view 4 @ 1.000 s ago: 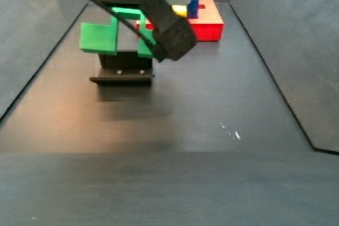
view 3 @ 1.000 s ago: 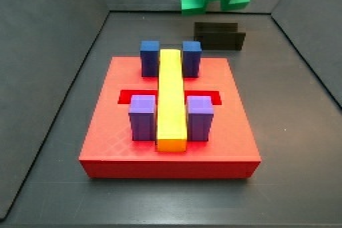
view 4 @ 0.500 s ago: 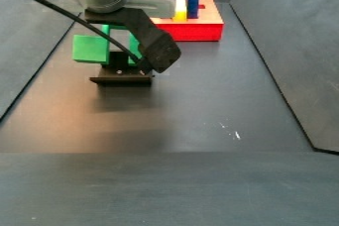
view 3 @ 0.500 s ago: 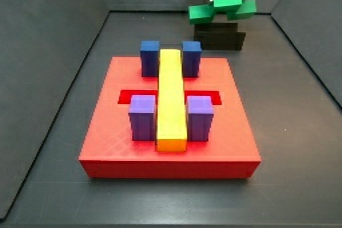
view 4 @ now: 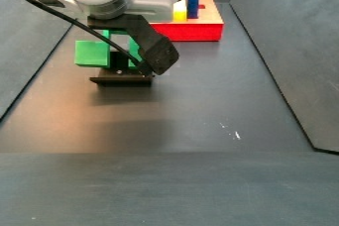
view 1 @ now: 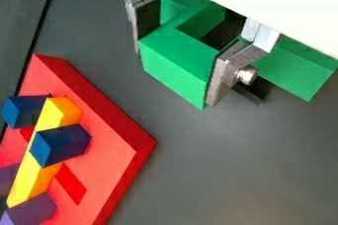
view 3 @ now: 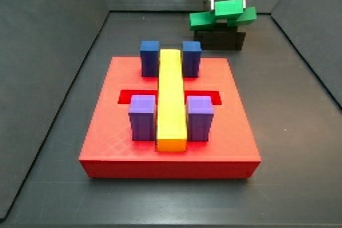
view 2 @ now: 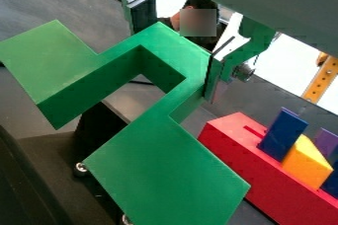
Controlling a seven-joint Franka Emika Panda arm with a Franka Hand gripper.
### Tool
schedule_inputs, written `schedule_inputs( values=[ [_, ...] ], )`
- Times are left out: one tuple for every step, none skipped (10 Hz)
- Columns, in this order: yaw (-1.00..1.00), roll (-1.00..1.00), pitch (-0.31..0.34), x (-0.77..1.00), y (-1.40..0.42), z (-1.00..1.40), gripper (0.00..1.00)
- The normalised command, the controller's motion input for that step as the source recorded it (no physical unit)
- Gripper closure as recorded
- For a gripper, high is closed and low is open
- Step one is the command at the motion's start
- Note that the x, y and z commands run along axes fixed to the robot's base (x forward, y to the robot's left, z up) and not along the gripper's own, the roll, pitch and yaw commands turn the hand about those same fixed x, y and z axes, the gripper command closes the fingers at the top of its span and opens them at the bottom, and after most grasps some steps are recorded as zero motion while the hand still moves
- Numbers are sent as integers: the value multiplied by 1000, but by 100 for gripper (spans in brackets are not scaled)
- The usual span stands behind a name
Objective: Pick up the green object. Move up. Place the green object on the fixture. Regrasp the green object. Move to above the board. Insert the green object.
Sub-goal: Place the green object on the fixture.
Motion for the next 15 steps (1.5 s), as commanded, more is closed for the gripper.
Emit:
schedule_inputs(
  values=[
    [0,77,9,17,-26,0,100],
    [0,231,0,0,-117,-109,100],
    [0,289,0,0,-183,-209,100],
    [0,271,0,0,-163,-191,100],
    [0,200,51,43,0,0,100],
    [0,43,0,0,0,0,100],
    [0,11,0,0,0,0,100],
    [0,266,0,0,-3,-129,100],
    [-6,551,0,0,-54,-289,100],
    [-166,531,103,0,-17,-223,100],
    [-189,457,129,0,0,-66,100],
    [0,69,0,0,0,-6,100],
    [-26,123,0,0,0,-177,100],
    [0,3,0,0,0,-134,100],
    [0,0,0,0,0,0,100]
  ],
)
